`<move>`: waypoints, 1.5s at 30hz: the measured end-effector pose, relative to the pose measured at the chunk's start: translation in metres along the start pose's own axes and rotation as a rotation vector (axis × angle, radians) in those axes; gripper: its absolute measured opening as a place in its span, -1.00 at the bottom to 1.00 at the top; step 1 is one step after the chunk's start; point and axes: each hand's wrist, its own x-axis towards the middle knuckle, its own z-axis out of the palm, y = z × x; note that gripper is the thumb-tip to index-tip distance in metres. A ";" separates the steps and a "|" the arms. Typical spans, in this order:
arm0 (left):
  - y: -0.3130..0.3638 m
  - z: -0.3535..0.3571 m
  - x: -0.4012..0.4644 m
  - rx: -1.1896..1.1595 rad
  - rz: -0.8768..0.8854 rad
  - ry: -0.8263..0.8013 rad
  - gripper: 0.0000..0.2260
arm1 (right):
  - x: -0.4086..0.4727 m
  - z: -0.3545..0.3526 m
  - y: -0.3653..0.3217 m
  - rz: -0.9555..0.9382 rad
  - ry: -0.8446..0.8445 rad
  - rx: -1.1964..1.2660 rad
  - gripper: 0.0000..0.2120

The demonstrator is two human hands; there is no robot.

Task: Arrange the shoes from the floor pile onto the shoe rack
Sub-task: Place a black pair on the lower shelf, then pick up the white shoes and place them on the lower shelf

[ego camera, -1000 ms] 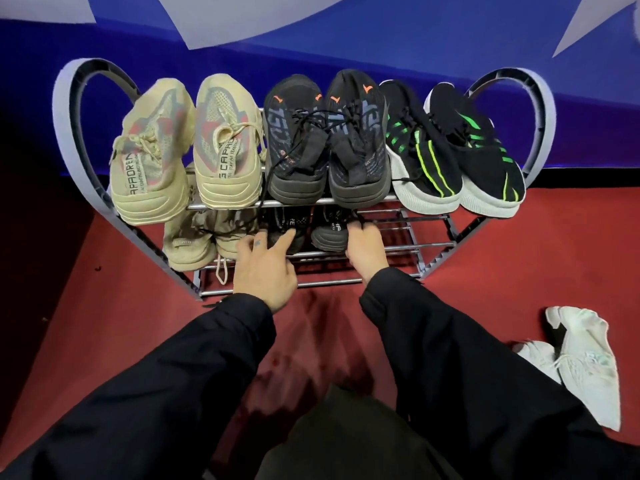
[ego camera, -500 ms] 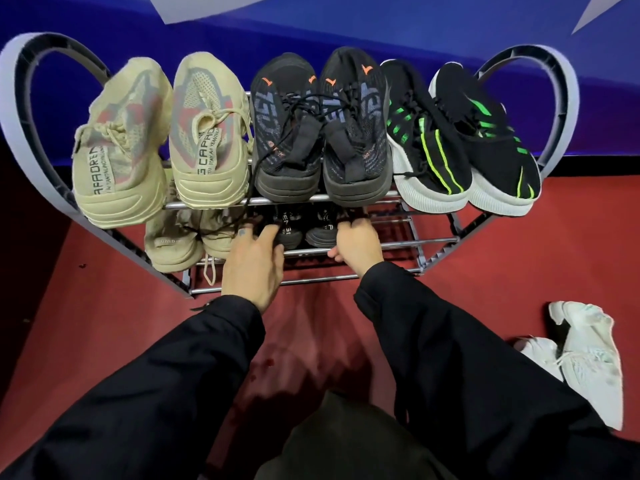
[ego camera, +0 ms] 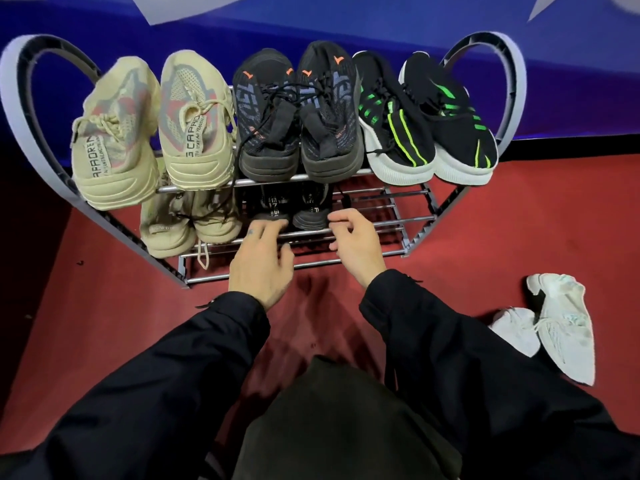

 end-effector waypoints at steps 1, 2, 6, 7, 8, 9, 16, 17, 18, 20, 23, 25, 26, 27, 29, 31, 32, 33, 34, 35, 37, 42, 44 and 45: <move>0.007 0.002 -0.005 -0.025 -0.003 -0.034 -0.65 | -0.008 -0.005 0.003 -0.003 -0.023 0.009 -0.80; 0.014 0.005 -0.011 -0.057 -0.005 -0.070 -0.68 | -0.017 -0.009 0.006 0.002 -0.047 0.022 -0.81; 0.035 0.032 -0.052 -0.161 0.018 -0.308 -0.65 | -0.063 -0.025 0.041 0.057 -0.117 0.009 -0.82; 0.039 0.040 -0.063 -0.163 0.024 -0.387 -0.62 | -0.075 -0.028 0.055 0.075 -0.116 -0.006 -0.82; 0.042 0.048 -0.072 -0.158 0.022 -0.460 -0.58 | -0.086 -0.030 0.071 0.100 -0.099 -0.010 -0.81; 0.045 0.057 -0.080 -0.143 0.018 -0.524 -0.54 | -0.098 -0.034 0.086 0.127 -0.074 -0.005 -0.81; 0.066 0.105 -0.109 -0.132 0.003 -0.730 -0.64 | -0.154 -0.094 0.176 0.339 0.171 -0.110 -0.93; 0.067 0.107 -0.110 -0.152 -0.017 -0.716 -0.65 | -0.161 -0.104 0.186 0.397 0.232 -0.117 -0.93; 0.066 0.109 -0.109 -0.171 -0.035 -0.697 -0.66 | -0.167 -0.113 0.196 0.448 0.284 -0.132 -0.92; 0.064 0.110 -0.110 -0.184 -0.036 -0.682 -0.69 | -0.174 -0.127 0.207 0.456 0.368 -0.165 -0.93; 0.063 0.107 -0.111 -0.187 -0.007 -0.673 -0.72 | -0.162 -0.137 0.201 0.375 0.434 -0.127 -0.86; 0.063 0.103 -0.110 -0.196 -0.016 -0.660 -0.69 | -0.144 -0.142 0.187 0.311 0.414 -0.153 -0.81; 0.064 0.101 -0.109 -0.203 -0.030 -0.654 -0.68 | -0.135 -0.144 0.179 0.298 0.410 -0.211 -0.77; 0.064 0.100 -0.108 -0.212 -0.043 -0.644 -0.69 | -0.126 -0.147 0.172 0.300 0.419 -0.273 -0.72; 0.063 0.098 -0.106 -0.216 -0.070 -0.630 -0.73 | -0.116 -0.151 0.167 0.334 0.503 -0.342 -0.62; 0.064 0.094 -0.105 -0.199 -0.087 -0.607 -0.81 | -0.115 -0.155 0.173 0.424 0.624 -0.298 -0.52; 0.063 0.091 -0.104 -0.200 -0.097 -0.591 -0.82 | -0.118 -0.158 0.179 0.491 0.644 -0.271 -0.50; 0.063 0.088 -0.102 -0.213 -0.114 -0.575 -0.80 | -0.121 -0.159 0.185 0.546 0.622 -0.274 -0.51; 0.063 0.085 -0.100 -0.222 -0.134 -0.563 -0.77 | -0.125 -0.161 0.190 0.584 0.574 -0.315 -0.53; 0.061 0.084 -0.098 -0.224 -0.152 -0.556 -0.74 | -0.128 -0.163 0.195 0.586 0.531 -0.369 -0.54; 0.059 0.084 -0.097 -0.225 -0.173 -0.556 -0.76 | -0.132 -0.169 0.200 0.539 0.475 -0.435 -0.56; 0.065 0.089 -0.099 -0.246 -0.173 -0.606 -0.85 | -0.142 -0.173 0.189 0.385 0.571 -0.318 -0.84; 0.067 0.094 -0.099 -0.286 -0.166 -0.663 -0.90 | -0.155 -0.165 0.175 0.248 0.670 -0.201 -0.89; 0.069 0.096 -0.099 -0.331 -0.166 -0.684 -0.92 | -0.164 -0.159 0.166 0.170 0.688 -0.149 -0.90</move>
